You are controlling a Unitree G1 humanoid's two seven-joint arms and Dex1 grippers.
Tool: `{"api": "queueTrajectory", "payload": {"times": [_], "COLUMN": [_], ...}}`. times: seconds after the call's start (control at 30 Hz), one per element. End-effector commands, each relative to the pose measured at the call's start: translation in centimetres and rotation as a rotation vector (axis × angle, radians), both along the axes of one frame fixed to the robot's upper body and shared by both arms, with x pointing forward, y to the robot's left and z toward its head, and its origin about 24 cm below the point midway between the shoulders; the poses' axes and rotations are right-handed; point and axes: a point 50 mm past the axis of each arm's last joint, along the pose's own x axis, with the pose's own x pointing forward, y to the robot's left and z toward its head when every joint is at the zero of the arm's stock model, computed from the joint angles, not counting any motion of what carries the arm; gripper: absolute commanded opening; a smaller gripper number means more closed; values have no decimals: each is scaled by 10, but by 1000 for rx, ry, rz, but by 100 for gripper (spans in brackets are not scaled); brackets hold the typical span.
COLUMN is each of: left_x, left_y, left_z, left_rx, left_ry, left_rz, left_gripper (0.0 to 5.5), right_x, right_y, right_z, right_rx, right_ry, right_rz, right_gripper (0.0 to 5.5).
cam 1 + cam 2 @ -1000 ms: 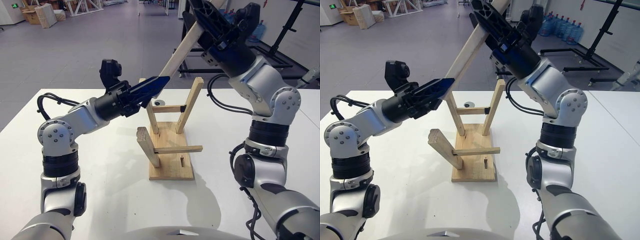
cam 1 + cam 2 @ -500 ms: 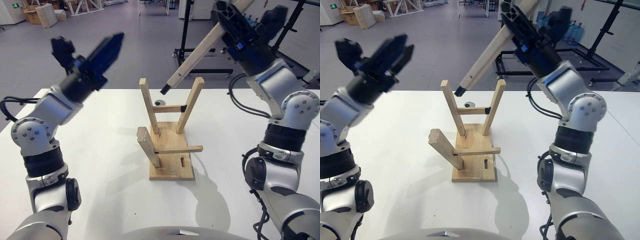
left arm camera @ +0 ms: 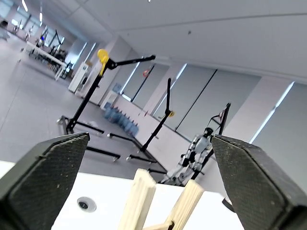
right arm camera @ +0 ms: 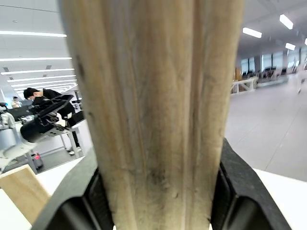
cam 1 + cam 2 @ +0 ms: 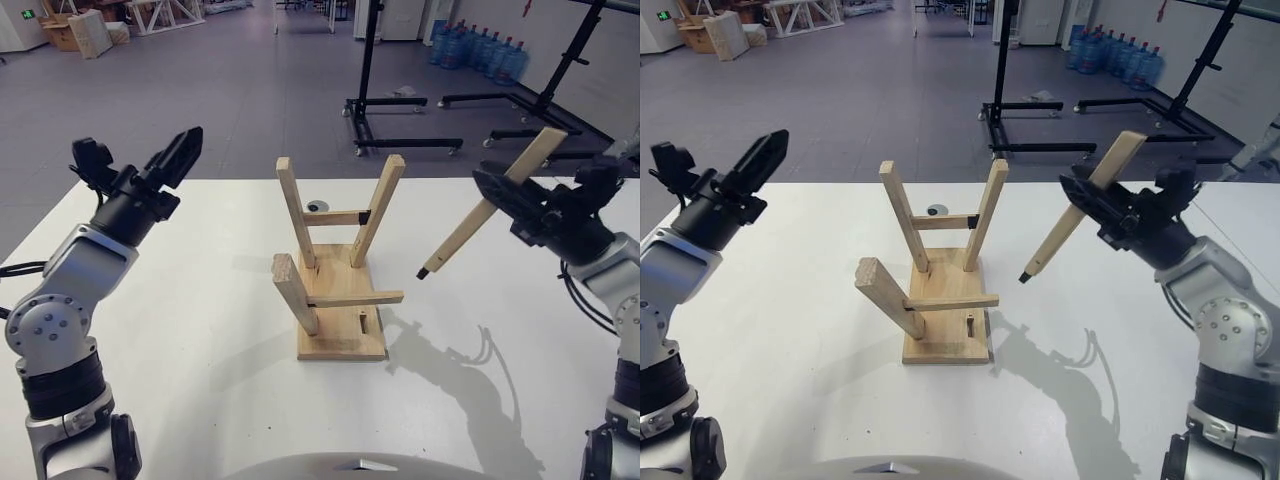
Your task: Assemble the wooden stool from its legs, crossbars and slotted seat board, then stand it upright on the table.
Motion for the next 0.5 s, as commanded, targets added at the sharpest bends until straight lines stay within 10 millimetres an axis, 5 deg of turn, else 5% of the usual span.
{"api": "queueTrajectory", "payload": {"times": [0.03, 0.37, 0.5], "left_x": [2, 4, 6], "left_y": [-4, 3, 7], "left_z": [-13, -30, -33], "left_rx": [38, 56, 65], "left_ry": [42, 109, 130], "left_rz": [-6, -21, -30], "left_gripper": [462, 462, 462], "right_x": [5, -11, -13], "right_y": [7, -3, 8], "right_z": [-20, -64, -72], "right_rx": [130, 69, 128], "right_ry": [-6, -223, -244], "right_rz": [90, 281, 403], "right_gripper": [205, 205, 205]}}
